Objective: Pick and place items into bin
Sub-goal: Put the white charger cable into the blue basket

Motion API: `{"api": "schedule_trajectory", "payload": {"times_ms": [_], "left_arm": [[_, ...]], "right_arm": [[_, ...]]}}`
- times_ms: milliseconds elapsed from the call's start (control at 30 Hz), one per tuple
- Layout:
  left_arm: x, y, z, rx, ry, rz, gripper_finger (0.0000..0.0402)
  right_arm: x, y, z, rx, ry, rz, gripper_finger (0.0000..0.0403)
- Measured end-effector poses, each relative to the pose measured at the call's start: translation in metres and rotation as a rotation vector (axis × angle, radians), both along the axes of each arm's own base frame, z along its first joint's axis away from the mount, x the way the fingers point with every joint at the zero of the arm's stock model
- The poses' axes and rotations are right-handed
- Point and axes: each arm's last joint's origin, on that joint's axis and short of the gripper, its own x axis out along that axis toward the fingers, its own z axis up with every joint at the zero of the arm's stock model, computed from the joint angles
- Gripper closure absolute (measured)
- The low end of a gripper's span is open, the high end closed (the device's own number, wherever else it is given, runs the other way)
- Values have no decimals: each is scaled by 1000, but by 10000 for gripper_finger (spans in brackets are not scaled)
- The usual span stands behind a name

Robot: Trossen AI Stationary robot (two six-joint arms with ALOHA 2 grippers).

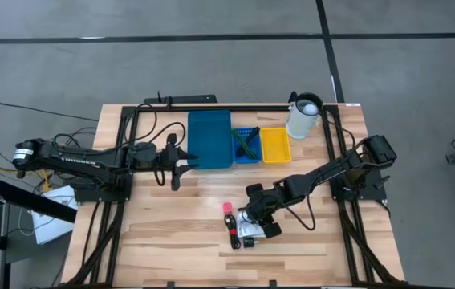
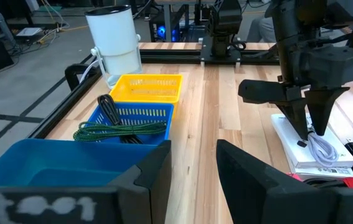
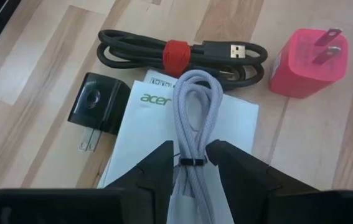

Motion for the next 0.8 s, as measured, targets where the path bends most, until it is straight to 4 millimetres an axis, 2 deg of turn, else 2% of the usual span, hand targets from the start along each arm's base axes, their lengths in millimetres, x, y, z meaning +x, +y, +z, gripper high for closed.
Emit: {"api": "schedule_trajectory", "payload": {"times_ms": [567,800], "left_arm": [[0,0,0,0,1,0,285],[0,0,0,0,1,0,285]], "right_arm": [[2,-1,-4,9,6,1,286],[3,-3,-4,12,6,-4,331]]}}
